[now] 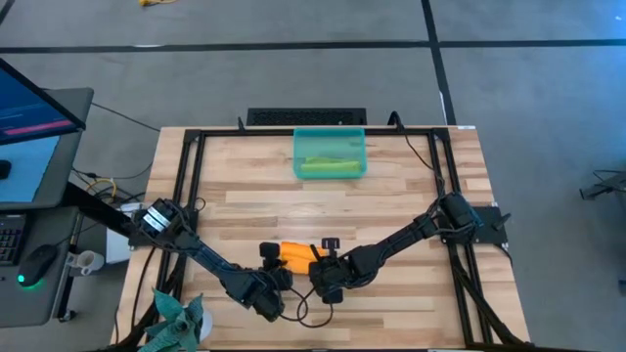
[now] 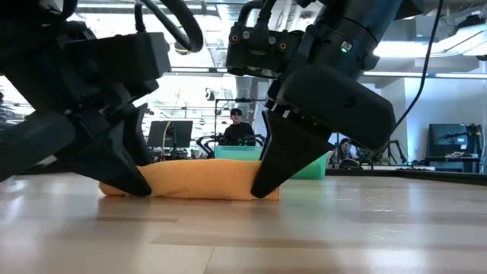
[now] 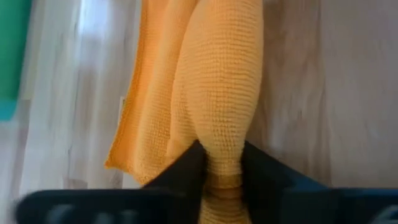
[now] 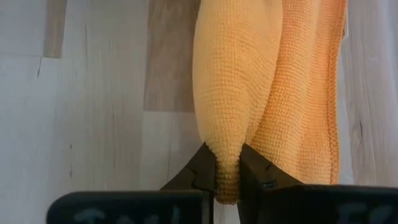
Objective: Roll microfiber towels into tight, uniform cylinder then place into a basket
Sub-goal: Roll the yellow microfiber towel
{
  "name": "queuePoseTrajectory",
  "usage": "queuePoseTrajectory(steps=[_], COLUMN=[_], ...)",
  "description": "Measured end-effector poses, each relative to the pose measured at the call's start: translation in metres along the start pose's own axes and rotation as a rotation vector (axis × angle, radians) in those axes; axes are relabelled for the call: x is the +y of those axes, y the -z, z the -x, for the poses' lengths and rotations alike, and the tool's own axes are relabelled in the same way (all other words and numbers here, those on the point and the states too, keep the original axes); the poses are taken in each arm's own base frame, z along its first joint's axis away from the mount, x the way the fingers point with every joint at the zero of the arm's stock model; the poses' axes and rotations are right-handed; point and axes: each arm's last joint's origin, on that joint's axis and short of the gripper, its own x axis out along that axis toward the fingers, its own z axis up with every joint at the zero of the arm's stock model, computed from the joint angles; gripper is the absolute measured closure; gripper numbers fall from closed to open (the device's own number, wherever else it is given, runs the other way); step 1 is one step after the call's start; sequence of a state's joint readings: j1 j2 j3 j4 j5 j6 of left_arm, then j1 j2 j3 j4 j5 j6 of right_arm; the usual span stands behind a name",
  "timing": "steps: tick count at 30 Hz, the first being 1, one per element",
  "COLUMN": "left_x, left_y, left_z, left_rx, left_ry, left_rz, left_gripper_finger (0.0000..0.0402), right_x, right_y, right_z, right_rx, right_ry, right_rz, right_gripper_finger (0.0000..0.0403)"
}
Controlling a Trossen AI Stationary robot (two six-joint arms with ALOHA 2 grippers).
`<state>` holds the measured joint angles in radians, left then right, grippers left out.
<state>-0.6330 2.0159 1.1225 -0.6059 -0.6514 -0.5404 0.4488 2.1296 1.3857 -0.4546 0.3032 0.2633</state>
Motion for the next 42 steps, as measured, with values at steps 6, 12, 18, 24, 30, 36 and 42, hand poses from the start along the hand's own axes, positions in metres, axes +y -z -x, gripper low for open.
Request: queuePoseTrajectory(steps=[6,12,18,24,30,36,42], left_x=[0.000,-0.003,-0.011,-0.014,-0.010,-0.003,0.002], left_y=[-0.008,-0.028,-0.043,-0.054,-0.058,-0.061,-0.063], left_z=[0.006,0.029,0.053,0.067,0.062,0.055,0.051], left_rx=[0.037,0.133,0.167,0.225,0.278,0.337,0.374], left_ry=[0.049,0.178,0.345,0.526,0.578,0.599,0.599], left_rz=[-0.016,-0.010,-0.001,0.050,0.138,0.239,0.298], left_gripper_finger=[0.0384,0.0371,0.0382,0.0376,0.0379,0.0376,0.0376], right_x=[0.005,0.019,0.034,0.040,0.031,0.010,-0.014], right_y=[0.001,-0.005,-0.015,-0.024,-0.027,-0.022,-0.019], right_z=[0.002,0.009,0.020,0.027,0.025,0.011,-0.001], right_rx=[-0.002,-0.017,-0.028,-0.035,0.011,0.092,0.134], right_ry=[-0.012,-0.111,-0.264,-0.472,-0.601,-0.700,-0.729], right_rz=[0.010,0.026,0.039,0.032,-0.030,-0.181,-0.310], right_gripper_finger=[0.0354,0.0354,0.0354,0.0354,0.0354,0.0354,0.0354])
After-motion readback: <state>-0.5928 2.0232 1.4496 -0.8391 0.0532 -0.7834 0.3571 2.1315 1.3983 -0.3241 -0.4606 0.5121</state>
